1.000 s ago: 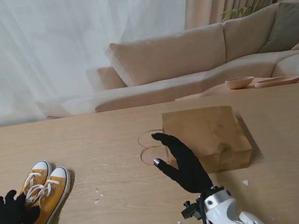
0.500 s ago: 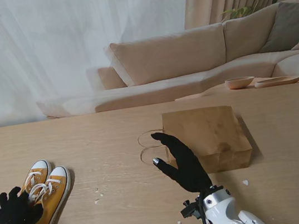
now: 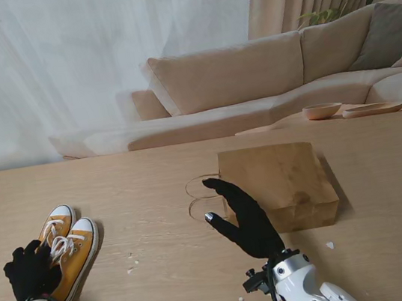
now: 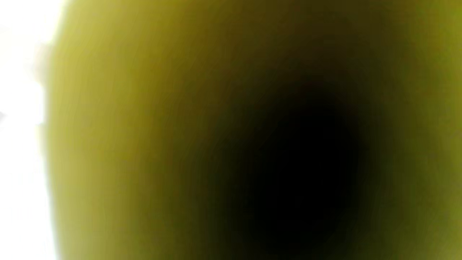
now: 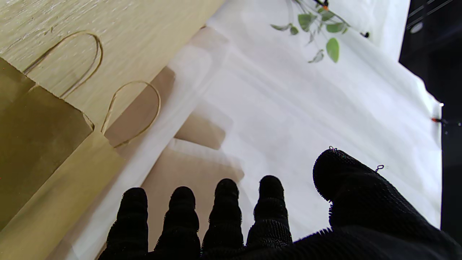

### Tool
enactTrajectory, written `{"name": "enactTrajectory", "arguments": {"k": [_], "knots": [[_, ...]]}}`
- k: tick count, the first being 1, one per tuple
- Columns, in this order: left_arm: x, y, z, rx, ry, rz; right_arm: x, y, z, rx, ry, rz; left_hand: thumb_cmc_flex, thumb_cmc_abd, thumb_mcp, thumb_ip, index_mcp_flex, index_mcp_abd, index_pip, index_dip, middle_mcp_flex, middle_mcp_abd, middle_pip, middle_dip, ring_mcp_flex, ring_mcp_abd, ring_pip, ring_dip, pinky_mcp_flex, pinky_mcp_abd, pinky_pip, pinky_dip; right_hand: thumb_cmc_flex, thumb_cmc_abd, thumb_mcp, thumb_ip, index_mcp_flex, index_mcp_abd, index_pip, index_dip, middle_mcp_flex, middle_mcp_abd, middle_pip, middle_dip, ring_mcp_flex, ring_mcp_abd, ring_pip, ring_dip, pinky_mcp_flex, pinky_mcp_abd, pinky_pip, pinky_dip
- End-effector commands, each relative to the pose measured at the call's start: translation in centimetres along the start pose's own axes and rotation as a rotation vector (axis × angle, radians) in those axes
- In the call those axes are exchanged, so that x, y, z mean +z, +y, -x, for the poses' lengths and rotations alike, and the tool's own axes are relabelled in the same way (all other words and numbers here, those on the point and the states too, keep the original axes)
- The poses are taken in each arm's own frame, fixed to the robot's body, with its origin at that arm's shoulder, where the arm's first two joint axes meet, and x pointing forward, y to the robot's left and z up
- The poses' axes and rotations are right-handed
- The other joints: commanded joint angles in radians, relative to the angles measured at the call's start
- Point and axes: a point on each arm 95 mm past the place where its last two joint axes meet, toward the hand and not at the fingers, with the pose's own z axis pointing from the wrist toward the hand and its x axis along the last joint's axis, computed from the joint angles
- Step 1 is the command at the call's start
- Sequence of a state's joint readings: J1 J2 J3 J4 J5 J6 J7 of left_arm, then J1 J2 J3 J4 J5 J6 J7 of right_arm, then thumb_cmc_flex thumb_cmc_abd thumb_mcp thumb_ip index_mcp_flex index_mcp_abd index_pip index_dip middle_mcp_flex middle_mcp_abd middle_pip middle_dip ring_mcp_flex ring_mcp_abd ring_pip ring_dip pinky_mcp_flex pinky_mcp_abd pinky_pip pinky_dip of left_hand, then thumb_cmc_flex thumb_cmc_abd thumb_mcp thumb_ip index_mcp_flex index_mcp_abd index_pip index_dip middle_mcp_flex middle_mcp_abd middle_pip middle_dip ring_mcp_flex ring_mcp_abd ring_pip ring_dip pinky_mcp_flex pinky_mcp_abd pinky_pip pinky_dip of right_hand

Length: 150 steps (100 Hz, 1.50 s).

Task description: Bag the shoes

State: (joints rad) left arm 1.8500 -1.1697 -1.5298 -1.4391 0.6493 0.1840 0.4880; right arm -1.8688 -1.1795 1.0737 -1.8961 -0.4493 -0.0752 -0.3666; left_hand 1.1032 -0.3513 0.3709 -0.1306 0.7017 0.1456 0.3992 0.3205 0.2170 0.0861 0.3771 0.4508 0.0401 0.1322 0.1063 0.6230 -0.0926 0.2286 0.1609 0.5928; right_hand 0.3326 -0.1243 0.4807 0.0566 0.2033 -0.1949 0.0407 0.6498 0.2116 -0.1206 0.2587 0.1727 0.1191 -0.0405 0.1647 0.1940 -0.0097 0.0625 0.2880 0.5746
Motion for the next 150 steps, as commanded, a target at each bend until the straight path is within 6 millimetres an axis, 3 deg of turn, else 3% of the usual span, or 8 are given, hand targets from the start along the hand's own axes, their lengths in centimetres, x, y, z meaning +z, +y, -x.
{"name": "enactTrajectory", "arguments": {"k": [1, 15, 37, 58, 80, 115, 138, 150], "knots": [[-0.2, 1.0, -0.6, -0.040, 0.020, 0.023, -0.1, -0.4, -0.2, 0.008, -0.003, -0.014, 0.155, 0.132, -0.019, 0.038, 0.131, -0.094, 0.113, 0.019, 0.012, -0.005, 0.038, 0.001, -0.020, -0.022, -0.009, 0.027, 0.002, -0.026, -0.028, -0.009, -0.016, -0.002, 0.000, -0.040, 0.007, -0.035, 0.005, 0.012, -0.017, -0.011, 0.012, 0.004, 0.002, -0.001, 0.008, 0.011, 0.004, -0.006, 0.014, 0.015], [0.1, 1.4, -0.8, -0.173, 0.107, -0.016, -0.1, -0.4, -0.2, 0.006, -0.003, -0.018, 0.188, 0.143, 0.005, 0.048, 0.164, -0.010, 0.246, 0.110, 0.019, -0.002, 0.078, 0.031, -0.022, -0.025, -0.004, 0.048, -0.001, -0.031, -0.013, 0.015, -0.016, -0.003, 0.001, -0.039, 0.007, -0.034, 0.006, 0.012, -0.018, -0.011, 0.014, 0.005, 0.002, 0.000, 0.010, 0.011, 0.004, -0.006, 0.014, 0.015], [0.4, 1.6, -1.0, -0.339, 0.214, -0.021, -0.1, -0.5, -0.2, -0.005, -0.005, -0.020, 0.187, 0.156, 0.033, 0.052, 0.141, 0.043, 0.350, 0.225, 0.024, 0.000, 0.110, 0.062, -0.025, -0.018, 0.002, 0.076, -0.001, -0.035, -0.014, 0.025, -0.018, -0.002, 0.001, -0.039, 0.008, -0.034, 0.006, 0.012, -0.018, -0.011, 0.015, 0.005, 0.002, -0.002, 0.012, 0.011, 0.004, -0.006, 0.014, 0.014], [0.5, 1.1, -1.5, -0.438, 0.314, -0.015, -0.1, -0.4, -0.2, -0.010, -0.013, -0.016, 0.188, 0.175, 0.008, 0.054, 0.128, 0.028, 0.352, 0.253, 0.025, -0.003, 0.108, 0.066, -0.024, -0.021, -0.001, 0.083, 0.000, -0.038, -0.020, 0.020, -0.018, -0.003, 0.001, -0.039, 0.008, -0.033, 0.006, 0.012, -0.018, -0.011, 0.015, 0.006, 0.002, -0.002, 0.013, 0.010, 0.004, -0.006, 0.014, 0.014], [0.3, 0.0, -2.4, -0.517, 0.428, -0.011, -0.2, -0.2, -0.2, -0.012, -0.018, -0.010, 0.188, 0.198, -0.020, 0.061, 0.095, 0.034, 0.416, 0.360, 0.033, -0.018, 0.136, 0.092, -0.025, -0.023, 0.003, 0.100, 0.002, -0.037, -0.023, 0.013, -0.019, -0.002, 0.000, -0.039, 0.008, -0.034, 0.006, 0.012, -0.018, -0.011, 0.015, 0.005, 0.002, -0.003, 0.013, 0.010, 0.004, -0.006, 0.014, 0.014], [-0.8, -2.0, -3.9, -0.565, 0.519, 0.043, -0.3, 0.1, -0.3, -0.017, -0.021, 0.000, 0.188, 0.191, -0.013, 0.062, 0.100, 0.049, 0.415, 0.403, 0.032, -0.021, 0.141, 0.103, -0.024, -0.026, -0.002, 0.099, 0.002, -0.037, -0.028, 0.005, -0.016, -0.004, 0.002, -0.039, 0.016, -0.030, 0.009, 0.012, -0.014, -0.010, 0.021, 0.008, 0.003, -0.003, 0.014, 0.010, 0.004, -0.006, 0.014, 0.014], [-1.6, -2.9, -5.2, -0.542, 0.576, 0.102, 0.3, 1.3, -0.6, -0.109, -0.029, -0.023, 0.188, 0.183, -0.003, 0.060, 0.111, 0.061, 0.401, 0.410, 0.034, -0.018, 0.136, 0.102, -0.024, -0.021, -0.003, 0.095, 0.003, -0.034, -0.027, 0.003, 0.083, -0.061, 0.022, -0.019, 0.138, -0.004, 0.083, 0.011, -0.014, 0.010, 0.201, 0.086, 0.012, 0.005, 0.078, 0.021, 0.029, 0.002, 0.020, 0.009], [-1.8, -3.3, -5.9, -0.522, 0.603, 0.131, 1.5, 2.1, -0.7, -0.205, -0.035, -0.055, 0.188, 0.185, -0.003, 0.059, 0.112, 0.062, 0.396, 0.415, 0.034, -0.019, 0.132, 0.100, -0.025, -0.021, -0.001, 0.097, 0.002, -0.032, -0.025, 0.005, 0.121, -0.084, 0.036, -0.006, 0.161, 0.002, 0.113, 0.015, -0.014, 0.018, 0.225, 0.094, 0.014, 0.009, 0.091, 0.021, 0.039, 0.007, 0.024, 0.009]]}}
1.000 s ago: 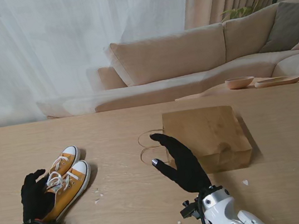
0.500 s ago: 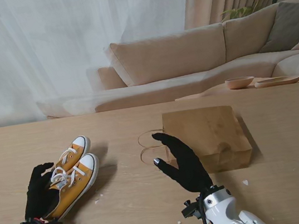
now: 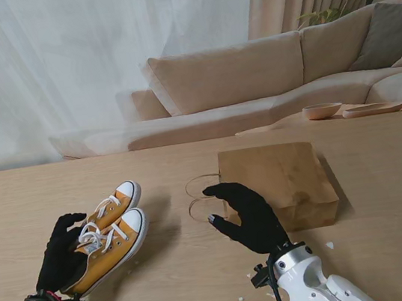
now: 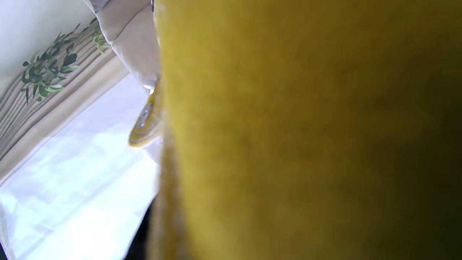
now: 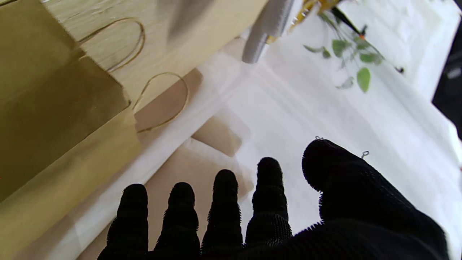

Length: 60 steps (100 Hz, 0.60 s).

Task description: Bag the shoes

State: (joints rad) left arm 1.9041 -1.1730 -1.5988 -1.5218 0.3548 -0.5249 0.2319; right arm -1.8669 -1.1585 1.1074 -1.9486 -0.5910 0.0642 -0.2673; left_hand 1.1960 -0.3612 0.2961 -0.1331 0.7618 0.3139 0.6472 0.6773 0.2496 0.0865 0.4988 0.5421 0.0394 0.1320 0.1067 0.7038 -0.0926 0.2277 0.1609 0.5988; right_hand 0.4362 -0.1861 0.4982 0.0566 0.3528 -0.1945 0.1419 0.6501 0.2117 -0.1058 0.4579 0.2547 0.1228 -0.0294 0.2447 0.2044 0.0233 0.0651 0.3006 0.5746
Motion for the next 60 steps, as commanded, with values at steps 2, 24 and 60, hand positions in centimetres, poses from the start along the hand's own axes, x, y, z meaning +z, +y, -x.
{"name": "enactTrajectory", "arguments": {"k": [2, 24, 60], "knots": [[0.9, -0.4, -1.5, 0.005, 0.043, 0.017, 1.2, 1.0, -0.4, -0.024, 0.016, -0.004, 0.095, 0.194, 0.072, 0.061, 0.052, -0.105, 0.148, 0.059, 0.001, -0.019, 0.010, 0.009, -0.024, -0.021, -0.002, 0.016, 0.002, -0.031, -0.025, -0.001, 0.018, -0.023, 0.020, -0.005, 0.010, 0.000, 0.014, 0.015, -0.016, 0.004, 0.026, 0.012, 0.009, 0.000, 0.012, 0.011, 0.007, 0.005, 0.012, 0.010], [1.8, -0.1, -2.5, 0.009, 0.060, 0.067, 4.7, 2.5, -0.1, -0.211, -0.018, -0.111, 0.095, 0.195, 0.072, 0.061, 0.048, -0.100, 0.146, 0.073, -0.002, -0.020, 0.007, 0.009, -0.024, -0.020, -0.003, 0.015, 0.001, -0.031, -0.023, 0.002, -0.008, -0.025, 0.045, 0.003, 0.021, 0.018, 0.098, 0.006, -0.020, 0.012, -0.038, -0.024, -0.002, -0.002, -0.056, -0.026, -0.014, 0.004, 0.012, 0.011], [2.9, 0.4, -3.5, 0.019, 0.055, 0.116, 10.6, 2.4, 1.4, -0.446, -0.087, -0.255, 0.095, 0.196, 0.074, 0.059, 0.046, -0.094, 0.140, 0.082, -0.005, -0.024, 0.005, 0.008, -0.023, -0.022, -0.004, 0.011, 0.001, -0.033, -0.024, 0.001, -0.038, -0.018, 0.046, -0.011, 0.012, 0.017, 0.121, -0.009, -0.023, 0.003, -0.166, -0.076, -0.020, -0.006, -0.141, -0.024, -0.044, -0.005, 0.001, 0.012]]}}
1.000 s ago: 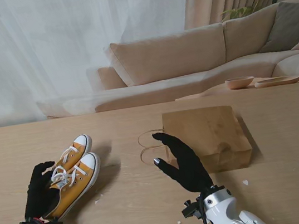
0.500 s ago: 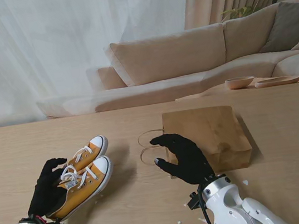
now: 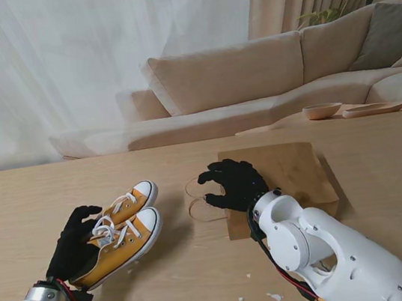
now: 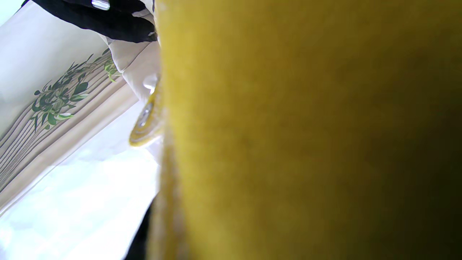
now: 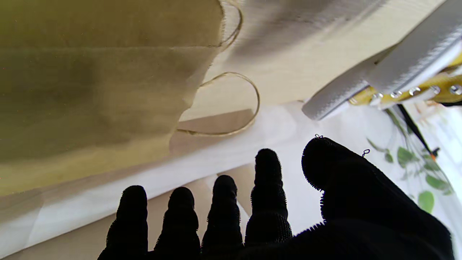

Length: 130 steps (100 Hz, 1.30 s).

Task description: Bag the shoes

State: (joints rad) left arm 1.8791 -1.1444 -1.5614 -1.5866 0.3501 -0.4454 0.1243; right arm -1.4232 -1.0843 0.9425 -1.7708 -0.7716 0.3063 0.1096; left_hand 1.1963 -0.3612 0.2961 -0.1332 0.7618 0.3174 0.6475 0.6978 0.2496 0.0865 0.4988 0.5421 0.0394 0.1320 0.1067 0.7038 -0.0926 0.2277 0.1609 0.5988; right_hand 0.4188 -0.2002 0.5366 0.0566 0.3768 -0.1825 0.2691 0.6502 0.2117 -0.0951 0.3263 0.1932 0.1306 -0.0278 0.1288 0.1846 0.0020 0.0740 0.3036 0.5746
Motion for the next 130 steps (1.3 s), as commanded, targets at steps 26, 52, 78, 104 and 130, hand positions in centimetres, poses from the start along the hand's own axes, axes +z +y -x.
{"name": "enactTrajectory", "arguments": {"k": [26, 52, 78, 104, 130], "knots": [[0.9, -0.2, -2.0, 0.008, 0.042, 0.026, 3.7, 0.3, 0.7, -0.077, -0.058, -0.038, 0.095, 0.193, 0.076, 0.060, 0.049, -0.094, 0.138, 0.066, -0.006, -0.023, 0.004, 0.007, -0.023, -0.021, -0.004, 0.008, 0.002, -0.032, -0.025, -0.001, 0.006, -0.034, 0.018, 0.002, -0.210, -0.019, -0.118, 0.003, -0.035, -0.012, -0.145, -0.057, -0.038, -0.005, -0.064, 0.009, -0.027, -0.014, -0.001, 0.018], [1.0, -0.4, -2.0, 0.024, 0.038, 0.033, 6.1, 0.5, 1.4, -0.086, -0.066, -0.056, 0.095, 0.193, 0.077, 0.059, 0.051, -0.095, 0.137, 0.069, -0.005, -0.023, 0.004, 0.007, -0.023, -0.022, -0.004, 0.007, 0.002, -0.032, -0.025, -0.002, 0.013, -0.079, 0.070, 0.011, -0.188, -0.031, -0.125, 0.046, -0.032, -0.009, -0.151, -0.036, -0.038, -0.003, -0.068, 0.019, -0.025, -0.014, 0.003, 0.022], [1.1, -0.7, -2.1, 0.038, 0.030, 0.032, 8.9, 0.0, 1.9, -0.090, -0.047, -0.121, 0.095, 0.191, 0.079, 0.059, 0.051, -0.093, 0.136, 0.071, -0.007, -0.023, 0.003, 0.006, -0.023, -0.023, -0.005, 0.004, 0.002, -0.033, -0.027, -0.004, 0.026, -0.143, 0.188, -0.035, 0.012, -0.081, -0.062, 0.080, -0.022, -0.012, -0.111, -0.030, -0.033, -0.006, -0.062, 0.017, -0.018, -0.021, -0.002, 0.020], [1.2, -0.7, -2.0, 0.048, 0.020, 0.035, 9.7, -0.1, 1.4, -0.023, 0.016, -0.102, 0.095, 0.192, 0.078, 0.059, 0.053, -0.093, 0.135, 0.072, -0.009, -0.026, 0.003, 0.006, -0.023, -0.024, -0.006, 0.000, 0.002, -0.034, -0.028, -0.007, 0.195, -0.153, 0.310, -0.142, 0.298, -0.164, 0.642, 0.034, -0.001, -0.017, 0.289, 0.121, -0.005, -0.015, 0.046, -0.009, 0.011, -0.030, -0.010, -0.009], [1.4, 0.0, -2.2, 0.048, 0.012, 0.066, 8.5, 0.9, 0.3, 0.101, 0.075, -0.068, 0.095, 0.194, 0.078, 0.058, 0.051, -0.090, 0.136, 0.077, -0.011, -0.026, 0.003, 0.007, -0.022, -0.026, -0.007, -0.004, 0.003, -0.036, -0.029, -0.010, 0.168, -0.168, 0.494, -0.049, 0.264, 0.092, 0.800, 0.255, -0.003, 0.013, 0.358, 0.142, -0.011, -0.028, 0.029, -0.032, -0.009, -0.047, -0.023, -0.022]]}}
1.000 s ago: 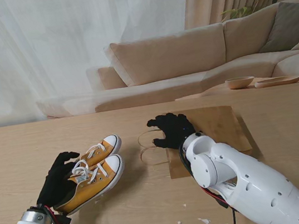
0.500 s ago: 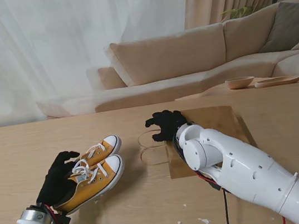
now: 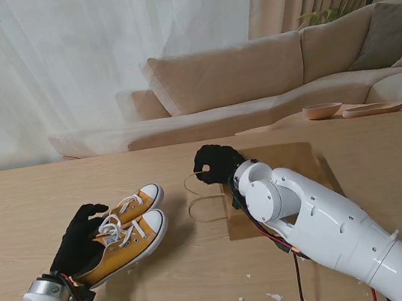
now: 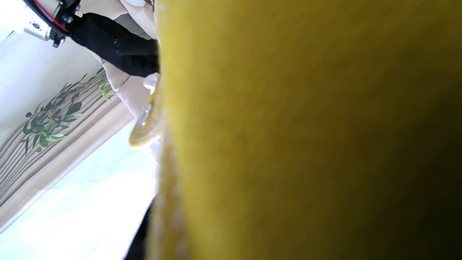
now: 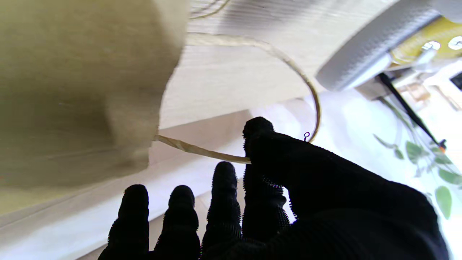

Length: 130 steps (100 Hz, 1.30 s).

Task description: Bag the shoes

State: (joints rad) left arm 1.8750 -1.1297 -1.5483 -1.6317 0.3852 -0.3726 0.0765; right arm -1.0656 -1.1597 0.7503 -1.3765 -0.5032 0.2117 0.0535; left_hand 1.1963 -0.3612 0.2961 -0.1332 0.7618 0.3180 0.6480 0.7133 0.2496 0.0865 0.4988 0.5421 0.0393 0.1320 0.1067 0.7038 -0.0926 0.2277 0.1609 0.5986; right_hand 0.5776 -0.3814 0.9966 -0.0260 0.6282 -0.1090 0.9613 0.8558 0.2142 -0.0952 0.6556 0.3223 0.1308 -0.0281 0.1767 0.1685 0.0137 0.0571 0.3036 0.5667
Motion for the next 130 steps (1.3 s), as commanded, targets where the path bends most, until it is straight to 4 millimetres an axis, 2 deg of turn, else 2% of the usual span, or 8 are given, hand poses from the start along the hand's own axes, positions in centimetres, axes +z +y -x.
{"name": "enactTrajectory", "arguments": {"k": [1, 23, 87, 130], "knots": [[0.6, -0.2, -1.1, -0.001, 0.031, 0.005, -0.4, -0.2, -1.3, 0.021, 0.038, -0.009, 0.095, 0.194, 0.078, 0.058, 0.050, -0.091, 0.135, 0.061, -0.011, -0.027, 0.003, 0.007, -0.022, -0.026, -0.007, -0.005, 0.003, -0.037, -0.030, -0.010, 0.005, 0.012, 0.037, 0.038, 0.012, 0.019, 0.111, 0.051, -0.006, 0.014, 0.032, 0.014, -0.011, -0.028, -0.020, -0.015, -0.022, -0.031, -0.023, -0.014], [0.9, 0.8, -2.0, -0.011, 0.037, 0.039, -1.9, 0.2, -2.5, 0.043, 0.077, 0.017, 0.095, 0.193, 0.078, 0.058, 0.051, -0.090, 0.136, 0.064, -0.011, -0.025, 0.004, 0.007, -0.021, -0.025, -0.007, -0.008, 0.003, -0.036, -0.030, -0.012, -0.009, 0.002, 0.059, 0.062, 0.019, 0.037, 0.130, 0.055, -0.004, 0.022, 0.036, 0.014, -0.004, -0.023, 0.000, 0.000, -0.020, -0.031, -0.023, -0.015], [2.0, 5.7, -6.0, -0.021, 0.115, 0.096, -4.6, 0.6, -3.6, 0.091, 0.120, 0.049, 0.095, 0.198, 0.075, 0.059, 0.043, -0.093, 0.146, 0.077, -0.006, -0.021, 0.011, 0.012, -0.024, -0.019, 0.000, 0.004, 0.001, -0.028, -0.022, -0.003, -0.006, 0.003, 0.057, 0.071, 0.021, 0.038, 0.129, 0.070, 0.003, 0.025, 0.036, 0.012, -0.003, -0.024, 0.013, 0.002, -0.015, -0.035, -0.022, -0.015], [3.3, 7.8, -7.2, 0.001, 0.114, 0.107, -5.8, 0.6, -4.3, 0.117, 0.153, 0.051, 0.095, 0.202, 0.073, 0.059, 0.037, -0.093, 0.153, 0.077, -0.016, -0.020, 0.009, 0.018, -0.025, -0.017, 0.001, 0.014, 0.000, -0.026, -0.022, 0.001, -0.005, 0.002, 0.057, 0.075, 0.025, 0.044, 0.125, 0.077, 0.008, 0.026, 0.035, 0.012, -0.003, -0.024, 0.018, 0.004, -0.013, -0.035, -0.020, -0.015]]}}
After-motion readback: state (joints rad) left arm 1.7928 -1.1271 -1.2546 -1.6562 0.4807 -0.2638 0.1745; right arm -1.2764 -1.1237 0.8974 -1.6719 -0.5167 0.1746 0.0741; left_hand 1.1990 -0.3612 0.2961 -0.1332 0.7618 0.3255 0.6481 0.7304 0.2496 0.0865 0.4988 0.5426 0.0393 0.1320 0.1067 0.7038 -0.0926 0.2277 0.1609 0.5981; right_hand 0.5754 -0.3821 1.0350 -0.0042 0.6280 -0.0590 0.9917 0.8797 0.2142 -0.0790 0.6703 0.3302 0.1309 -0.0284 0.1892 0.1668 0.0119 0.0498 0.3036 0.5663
